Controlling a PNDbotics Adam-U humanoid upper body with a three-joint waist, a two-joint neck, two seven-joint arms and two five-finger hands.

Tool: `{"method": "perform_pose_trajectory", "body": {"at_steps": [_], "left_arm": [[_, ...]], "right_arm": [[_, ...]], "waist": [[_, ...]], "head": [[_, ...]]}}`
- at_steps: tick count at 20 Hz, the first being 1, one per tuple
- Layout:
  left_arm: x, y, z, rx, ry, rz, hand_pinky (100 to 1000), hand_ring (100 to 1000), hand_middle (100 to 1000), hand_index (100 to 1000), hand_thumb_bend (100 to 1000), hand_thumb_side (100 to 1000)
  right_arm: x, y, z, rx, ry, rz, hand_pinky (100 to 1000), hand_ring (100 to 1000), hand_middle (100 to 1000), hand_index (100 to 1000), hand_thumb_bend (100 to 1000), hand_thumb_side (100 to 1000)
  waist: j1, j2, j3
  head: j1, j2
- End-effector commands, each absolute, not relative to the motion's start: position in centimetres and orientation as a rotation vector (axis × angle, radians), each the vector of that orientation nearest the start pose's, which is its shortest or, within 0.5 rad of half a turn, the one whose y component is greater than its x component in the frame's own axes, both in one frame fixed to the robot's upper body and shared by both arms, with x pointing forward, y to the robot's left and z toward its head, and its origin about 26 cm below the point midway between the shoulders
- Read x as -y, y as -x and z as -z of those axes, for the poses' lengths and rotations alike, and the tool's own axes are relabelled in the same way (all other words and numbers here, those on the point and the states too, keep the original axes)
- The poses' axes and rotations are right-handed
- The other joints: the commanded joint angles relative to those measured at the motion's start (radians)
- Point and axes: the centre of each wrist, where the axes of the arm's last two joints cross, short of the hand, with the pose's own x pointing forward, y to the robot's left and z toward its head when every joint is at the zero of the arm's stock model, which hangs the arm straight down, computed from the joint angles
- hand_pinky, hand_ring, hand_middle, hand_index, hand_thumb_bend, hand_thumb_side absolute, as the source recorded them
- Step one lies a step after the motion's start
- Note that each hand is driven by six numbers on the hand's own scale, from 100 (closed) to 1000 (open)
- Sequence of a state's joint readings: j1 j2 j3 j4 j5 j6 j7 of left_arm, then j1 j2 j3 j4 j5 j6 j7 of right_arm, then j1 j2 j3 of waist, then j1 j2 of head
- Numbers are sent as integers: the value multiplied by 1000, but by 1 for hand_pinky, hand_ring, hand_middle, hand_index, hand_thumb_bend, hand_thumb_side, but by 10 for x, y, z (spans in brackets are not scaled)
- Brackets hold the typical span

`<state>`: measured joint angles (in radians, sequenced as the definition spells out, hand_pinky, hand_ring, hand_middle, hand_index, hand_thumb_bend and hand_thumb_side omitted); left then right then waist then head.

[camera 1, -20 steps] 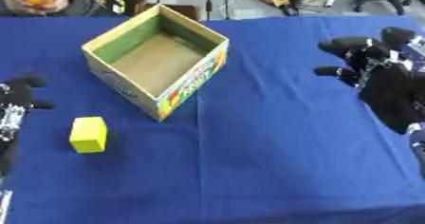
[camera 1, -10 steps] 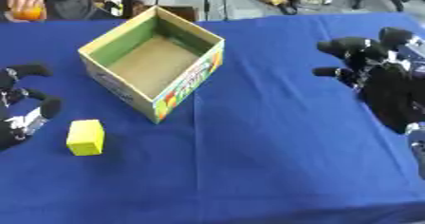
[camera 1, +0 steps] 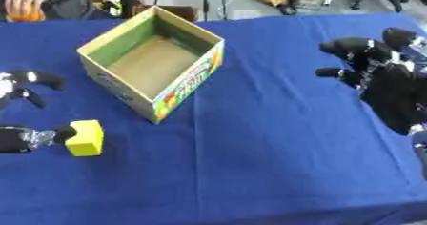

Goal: Pick up objects on the table and place them in the box.

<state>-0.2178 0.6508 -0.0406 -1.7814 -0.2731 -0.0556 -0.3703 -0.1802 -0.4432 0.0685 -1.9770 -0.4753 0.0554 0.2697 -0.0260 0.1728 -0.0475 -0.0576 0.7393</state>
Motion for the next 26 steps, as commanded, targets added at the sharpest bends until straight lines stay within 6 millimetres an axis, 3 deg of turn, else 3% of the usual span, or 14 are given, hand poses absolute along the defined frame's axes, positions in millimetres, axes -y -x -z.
{"method": "perform_pose_trajectory", "body": {"at_steps": [1, 7, 16, 26], "left_arm": [[-343, -314, -178, 1660, -535, 1247, 601, 818, 676, 816, 710, 449], [-349, -315, -187, 1596, -598, 1342, 591, 772, 671, 818, 746, 414], [-344, -316, -189, 1480, -647, 1479, 591, 666, 674, 822, 749, 446], [-328, -325, -174, 1458, -747, 1506, 585, 600, 664, 815, 722, 454]], "right_arm": [[277, -286, -176, 1992, -431, -540, 819, 1000, 788, 794, 100, 1000], [277, -286, -175, 1991, -429, -540, 819, 1000, 788, 794, 100, 1000], [277, -286, -175, 1992, -430, -540, 819, 1000, 788, 793, 100, 1000], [276, -286, -174, 1990, -434, -541, 819, 1000, 788, 793, 100, 1000]], "waist": [[3, -14, 1], [3, -15, 4], [1, -15, 3], [-2, -14, -1]], "head": [[0, 10], [-3, 11], [-4, 11], [-1, 12]]}}
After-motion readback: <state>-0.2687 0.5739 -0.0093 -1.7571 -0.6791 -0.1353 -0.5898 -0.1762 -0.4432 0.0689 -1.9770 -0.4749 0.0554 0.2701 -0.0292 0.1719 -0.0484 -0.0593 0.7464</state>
